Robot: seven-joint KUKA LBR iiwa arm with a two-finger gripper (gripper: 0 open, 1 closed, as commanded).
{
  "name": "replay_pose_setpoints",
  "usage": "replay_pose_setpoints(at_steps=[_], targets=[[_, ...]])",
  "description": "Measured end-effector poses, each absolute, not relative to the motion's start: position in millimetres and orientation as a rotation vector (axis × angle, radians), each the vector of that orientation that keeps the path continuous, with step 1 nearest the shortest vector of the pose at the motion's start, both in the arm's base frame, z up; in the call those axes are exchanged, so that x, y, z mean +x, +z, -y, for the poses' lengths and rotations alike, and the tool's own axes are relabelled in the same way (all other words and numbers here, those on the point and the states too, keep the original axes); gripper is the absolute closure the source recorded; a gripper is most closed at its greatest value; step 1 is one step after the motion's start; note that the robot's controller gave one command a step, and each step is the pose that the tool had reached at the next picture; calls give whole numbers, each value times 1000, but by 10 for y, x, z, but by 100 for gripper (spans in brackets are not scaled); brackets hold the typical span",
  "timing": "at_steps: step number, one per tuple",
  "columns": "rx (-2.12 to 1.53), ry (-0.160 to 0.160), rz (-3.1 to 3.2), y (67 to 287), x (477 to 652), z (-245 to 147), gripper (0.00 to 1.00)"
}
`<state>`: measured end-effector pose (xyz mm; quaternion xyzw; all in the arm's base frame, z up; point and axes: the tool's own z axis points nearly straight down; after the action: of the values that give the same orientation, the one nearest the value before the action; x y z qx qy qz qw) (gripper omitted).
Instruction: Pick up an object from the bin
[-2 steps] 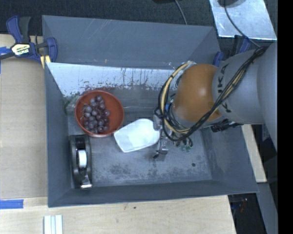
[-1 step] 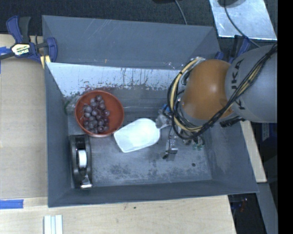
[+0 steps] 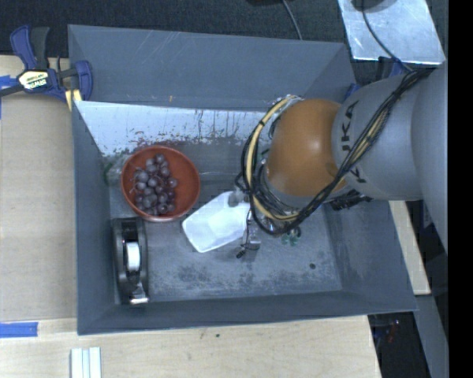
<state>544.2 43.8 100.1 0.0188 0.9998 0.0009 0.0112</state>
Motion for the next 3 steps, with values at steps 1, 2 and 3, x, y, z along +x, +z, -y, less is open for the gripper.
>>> replay_pose_setpoints(at_steps=[1, 2, 3], targets=[[-409, -12, -3091, 702, 5628, -383, 0], [-195, 0, -3109, 711, 5491, -525, 100], [-195, 0, -3109, 712, 5491, -525, 100]])
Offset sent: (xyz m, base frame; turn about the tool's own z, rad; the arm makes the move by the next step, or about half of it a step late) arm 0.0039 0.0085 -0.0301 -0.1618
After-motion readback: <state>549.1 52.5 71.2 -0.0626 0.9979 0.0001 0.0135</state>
